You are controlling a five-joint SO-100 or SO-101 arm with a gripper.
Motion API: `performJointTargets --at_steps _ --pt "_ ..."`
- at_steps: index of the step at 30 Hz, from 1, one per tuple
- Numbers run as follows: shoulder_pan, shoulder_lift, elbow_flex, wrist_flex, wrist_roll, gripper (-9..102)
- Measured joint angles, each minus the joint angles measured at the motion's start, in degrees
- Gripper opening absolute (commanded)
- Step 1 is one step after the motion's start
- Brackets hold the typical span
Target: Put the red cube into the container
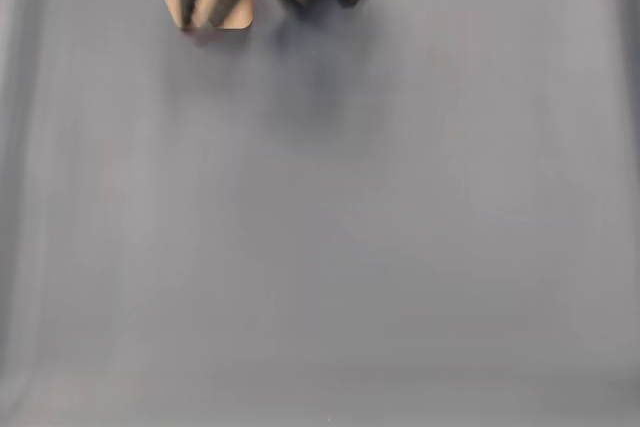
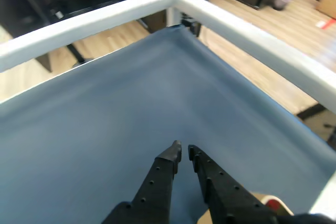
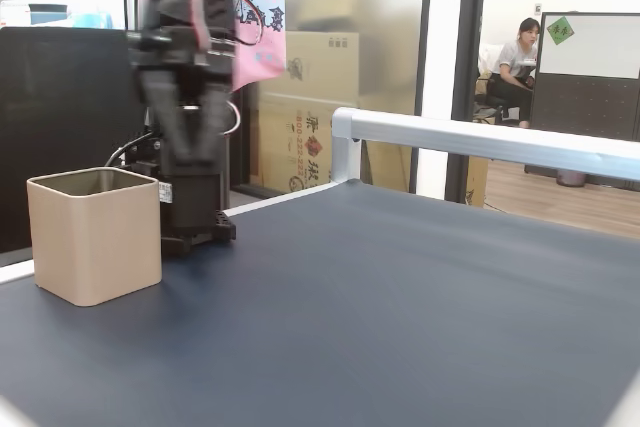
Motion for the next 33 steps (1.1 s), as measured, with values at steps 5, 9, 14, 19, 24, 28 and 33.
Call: performJointTargets --at_steps 5,9,14,19,24,28,33 --pt "-11.6 4.0 7.5 -5.4 -2.5 0" --pt "-19.3 8.0 14.6 -5.9 -3.3 0" --pt "-24.5 12.0 22.1 -4.3 -4.7 0" --pt "-28.7 15.0 28.1 -2.2 -4.8 0" --pt "-31.6 17.5 32.0 0.1 -3.0 0" --pt "-31.6 19.3 32.9 3.8 -2.3 0" --pt "-31.6 20.0 34.5 6.3 -2.3 0"
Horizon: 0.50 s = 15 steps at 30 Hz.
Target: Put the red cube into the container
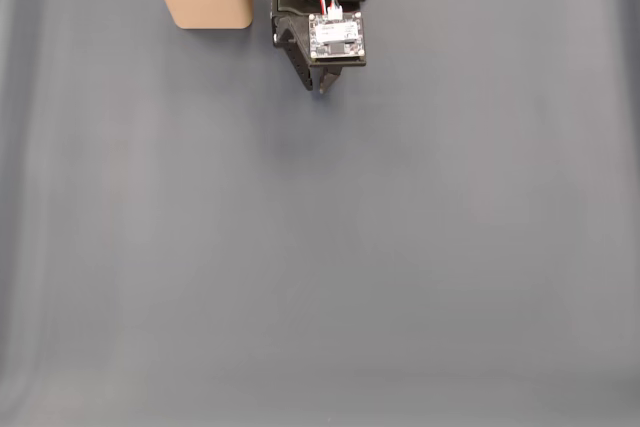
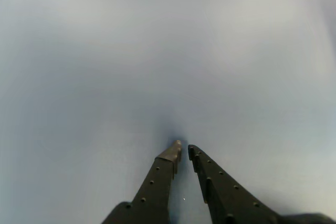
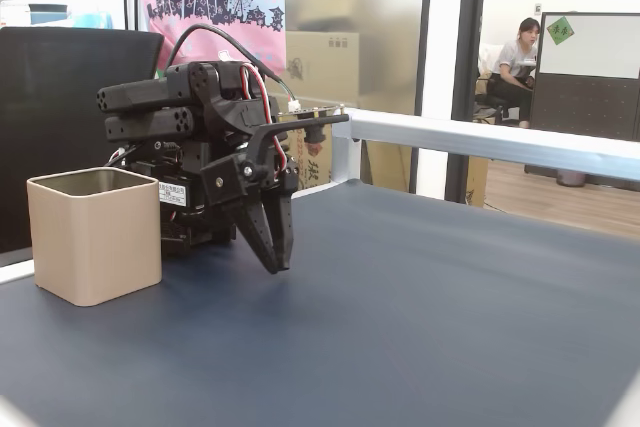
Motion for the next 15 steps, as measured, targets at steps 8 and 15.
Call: performJointTargets --at_steps 8,15 --pt "-1.2 0.0 1.0 3.4 0.9 1" --pt "-1.3 0.0 1.0 3.6 2.0 1"
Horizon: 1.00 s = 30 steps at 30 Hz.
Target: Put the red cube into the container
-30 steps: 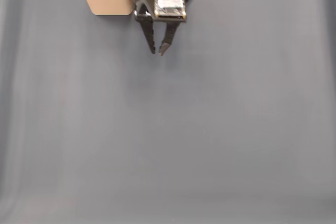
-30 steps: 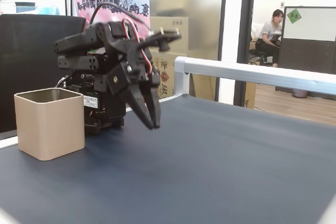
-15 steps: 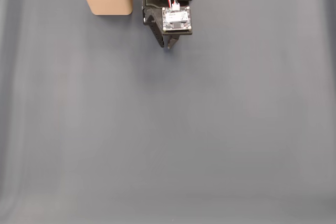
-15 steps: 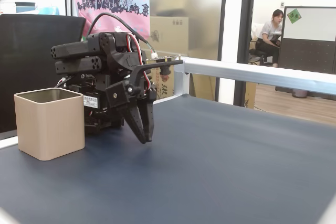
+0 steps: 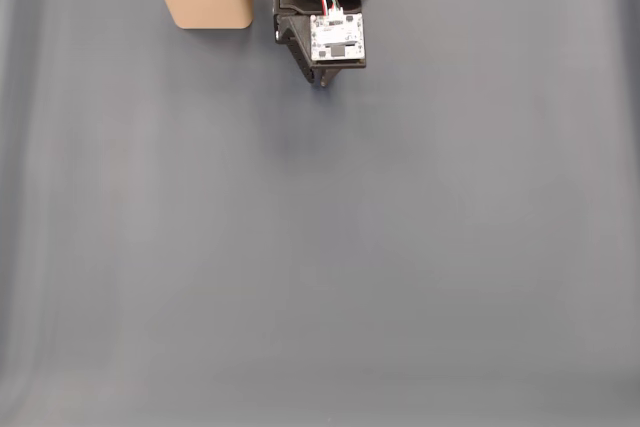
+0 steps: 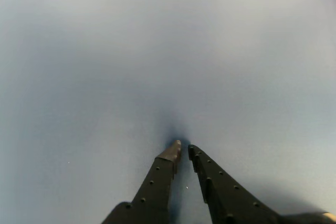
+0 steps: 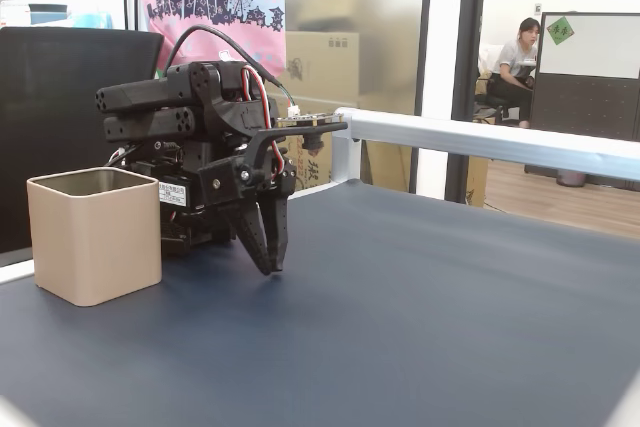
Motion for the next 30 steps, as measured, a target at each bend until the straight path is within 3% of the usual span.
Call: performJointTargets --at_steps 30 --pt "0.0 0.0 0.0 0.2 3.1 1"
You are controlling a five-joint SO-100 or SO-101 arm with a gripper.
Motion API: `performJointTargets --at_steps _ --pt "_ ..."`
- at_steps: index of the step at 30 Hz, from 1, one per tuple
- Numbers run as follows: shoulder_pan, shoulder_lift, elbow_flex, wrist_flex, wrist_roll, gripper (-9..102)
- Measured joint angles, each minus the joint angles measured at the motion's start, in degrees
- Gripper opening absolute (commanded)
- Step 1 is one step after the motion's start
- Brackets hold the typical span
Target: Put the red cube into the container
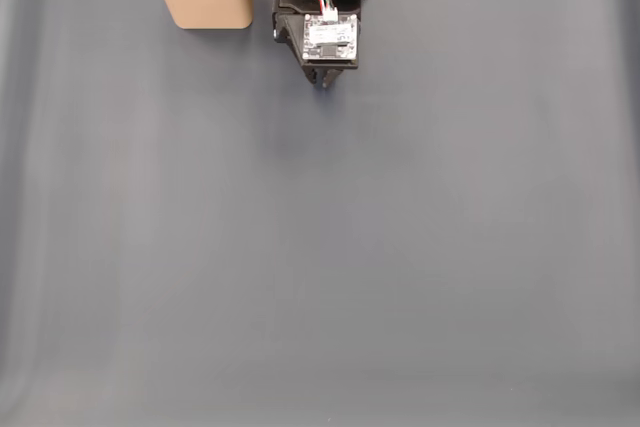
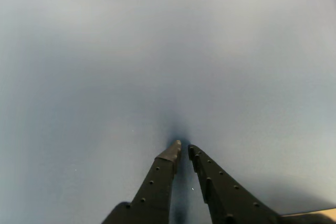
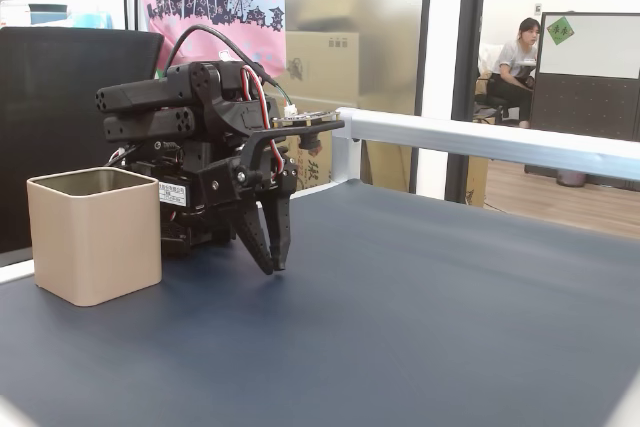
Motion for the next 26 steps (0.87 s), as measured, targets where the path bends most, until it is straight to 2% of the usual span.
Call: performJointTargets --at_steps 6,26 --pt "0.0 0.0 0.0 0.1 -3.8 1" --pt "0.0 0.0 0.0 0.0 -4.2 1"
